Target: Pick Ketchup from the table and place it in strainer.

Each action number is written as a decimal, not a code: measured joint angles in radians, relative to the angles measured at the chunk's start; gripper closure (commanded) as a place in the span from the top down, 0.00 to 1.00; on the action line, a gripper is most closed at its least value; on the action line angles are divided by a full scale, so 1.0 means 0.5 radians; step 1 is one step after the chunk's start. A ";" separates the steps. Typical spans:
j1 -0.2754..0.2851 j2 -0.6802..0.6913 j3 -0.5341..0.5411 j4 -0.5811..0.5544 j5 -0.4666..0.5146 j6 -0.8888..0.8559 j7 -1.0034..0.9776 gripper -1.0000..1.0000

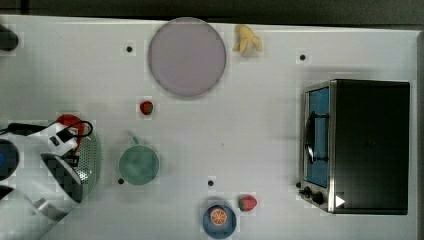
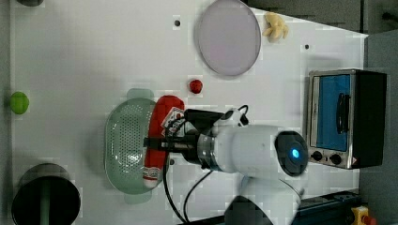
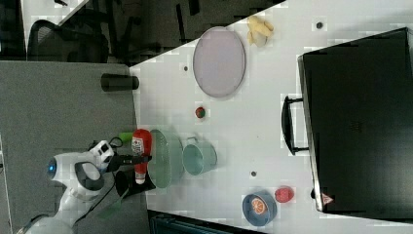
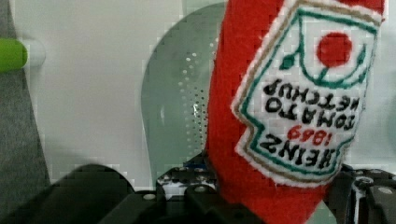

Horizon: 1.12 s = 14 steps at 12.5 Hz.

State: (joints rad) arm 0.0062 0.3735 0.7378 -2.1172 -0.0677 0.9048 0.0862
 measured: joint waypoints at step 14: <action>-0.225 -0.656 -0.077 0.020 -0.098 -0.494 0.123 1.00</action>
State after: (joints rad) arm -0.1061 0.0454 0.6992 -2.1074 -0.1166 0.6577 0.1476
